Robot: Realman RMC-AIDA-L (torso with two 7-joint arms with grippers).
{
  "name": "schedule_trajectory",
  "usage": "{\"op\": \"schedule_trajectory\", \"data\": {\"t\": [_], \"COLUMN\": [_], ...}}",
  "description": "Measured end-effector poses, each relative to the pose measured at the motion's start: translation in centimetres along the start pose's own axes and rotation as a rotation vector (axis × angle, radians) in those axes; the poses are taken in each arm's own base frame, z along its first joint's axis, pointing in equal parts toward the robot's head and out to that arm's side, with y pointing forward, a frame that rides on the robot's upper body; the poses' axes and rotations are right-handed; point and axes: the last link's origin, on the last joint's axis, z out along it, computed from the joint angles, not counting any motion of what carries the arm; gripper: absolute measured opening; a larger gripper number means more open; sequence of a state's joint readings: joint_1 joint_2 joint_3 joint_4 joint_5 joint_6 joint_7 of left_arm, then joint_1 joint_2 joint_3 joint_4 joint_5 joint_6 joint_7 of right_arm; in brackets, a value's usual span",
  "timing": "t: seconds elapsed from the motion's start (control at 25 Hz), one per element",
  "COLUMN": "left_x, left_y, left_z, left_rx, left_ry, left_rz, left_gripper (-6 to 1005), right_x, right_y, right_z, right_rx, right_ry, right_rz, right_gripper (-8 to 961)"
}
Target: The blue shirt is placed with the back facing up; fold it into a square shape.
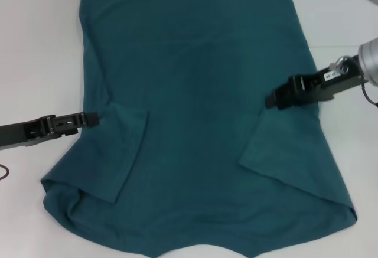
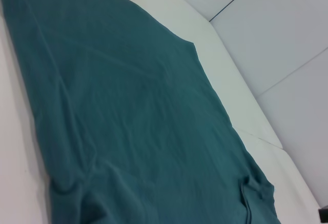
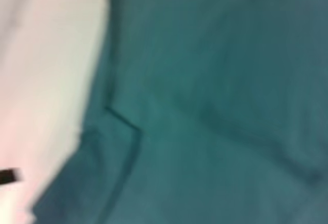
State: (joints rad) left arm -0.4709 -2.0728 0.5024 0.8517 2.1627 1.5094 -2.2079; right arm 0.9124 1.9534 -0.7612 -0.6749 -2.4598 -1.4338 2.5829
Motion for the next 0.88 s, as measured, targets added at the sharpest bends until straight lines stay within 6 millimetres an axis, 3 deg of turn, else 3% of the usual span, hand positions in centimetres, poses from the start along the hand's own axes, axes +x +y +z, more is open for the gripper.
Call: {"op": "schedule_trajectory", "data": {"t": [0.28, 0.52, 0.88], "left_x": [-0.3, -2.5, -5.9], "left_y": [-0.3, -0.3, -2.2], "left_z": [-2.2, -4.8, -6.3], "left_rx": [-0.016, -0.053, 0.029], "left_ry": [-0.048, -0.133, -0.126], "left_rz": [-0.156, -0.34, -0.487], "left_gripper": [887, 886, 886], "right_x": [1.5, 2.8, 3.1], "right_y": [-1.8, -3.9, -4.0], "right_z": [-2.7, -4.4, -4.5], "right_rx": [-0.063, -0.049, -0.052], "right_ry": [0.001, -0.018, -0.018], "right_rz": [0.047, 0.106, 0.103], "right_gripper": [476, 598, 595]}}
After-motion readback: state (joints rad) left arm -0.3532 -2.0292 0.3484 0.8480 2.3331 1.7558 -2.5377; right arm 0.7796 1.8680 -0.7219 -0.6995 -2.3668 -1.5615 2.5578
